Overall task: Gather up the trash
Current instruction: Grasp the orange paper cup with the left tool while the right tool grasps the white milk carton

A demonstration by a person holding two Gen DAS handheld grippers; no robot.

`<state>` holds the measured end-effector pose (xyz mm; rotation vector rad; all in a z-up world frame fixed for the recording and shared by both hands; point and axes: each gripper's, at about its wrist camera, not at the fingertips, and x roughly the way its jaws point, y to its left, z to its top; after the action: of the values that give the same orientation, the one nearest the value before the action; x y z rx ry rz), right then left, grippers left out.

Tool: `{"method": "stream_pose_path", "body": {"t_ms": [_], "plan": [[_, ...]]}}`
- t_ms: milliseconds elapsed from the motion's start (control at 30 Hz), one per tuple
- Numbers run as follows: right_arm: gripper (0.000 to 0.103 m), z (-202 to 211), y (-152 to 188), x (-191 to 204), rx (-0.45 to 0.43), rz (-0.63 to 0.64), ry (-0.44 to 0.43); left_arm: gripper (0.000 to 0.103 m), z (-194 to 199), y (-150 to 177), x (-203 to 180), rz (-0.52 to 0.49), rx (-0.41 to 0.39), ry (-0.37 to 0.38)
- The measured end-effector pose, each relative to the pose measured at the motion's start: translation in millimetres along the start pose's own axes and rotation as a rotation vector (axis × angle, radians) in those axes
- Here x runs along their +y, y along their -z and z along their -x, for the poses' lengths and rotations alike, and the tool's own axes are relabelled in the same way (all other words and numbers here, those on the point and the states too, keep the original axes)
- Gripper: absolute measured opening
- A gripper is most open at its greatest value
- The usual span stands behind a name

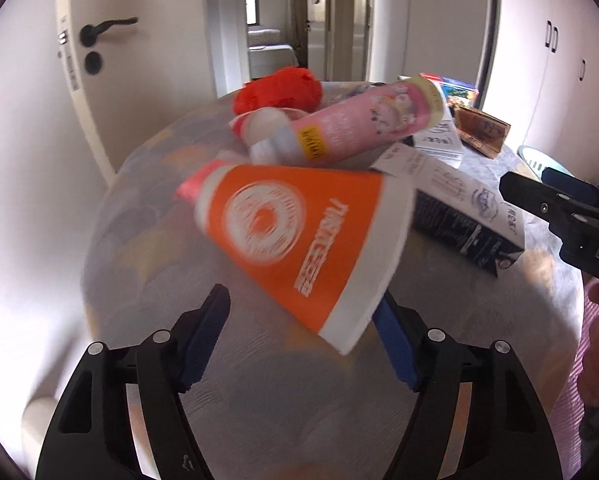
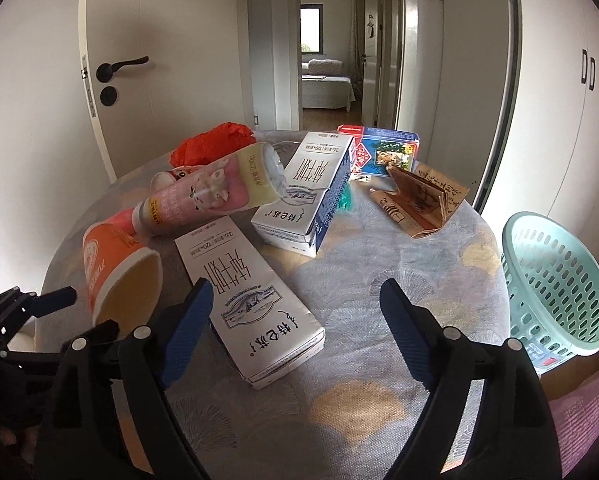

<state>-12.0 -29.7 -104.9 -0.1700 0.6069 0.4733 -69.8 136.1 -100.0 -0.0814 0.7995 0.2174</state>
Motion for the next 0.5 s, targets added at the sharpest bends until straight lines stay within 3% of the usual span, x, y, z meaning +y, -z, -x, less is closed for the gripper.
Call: {"method": "stream_pose_path", "body": {"t_ms": [167,367,500], "plan": [[0.085,-15,-1,8,0.029,0.018,-0.04,0.071,10,10,44,0.134,-0.01,0.02],[0.085,-27,-7,22,0.044,0.091,-0.059,0.083,25,12,62,0.202,-0.035,0.252],[0.085,-39,-6,21,0.081,0.073,-0.061,0.083,17,2,72,0.306,-0.034,0.278]]}}
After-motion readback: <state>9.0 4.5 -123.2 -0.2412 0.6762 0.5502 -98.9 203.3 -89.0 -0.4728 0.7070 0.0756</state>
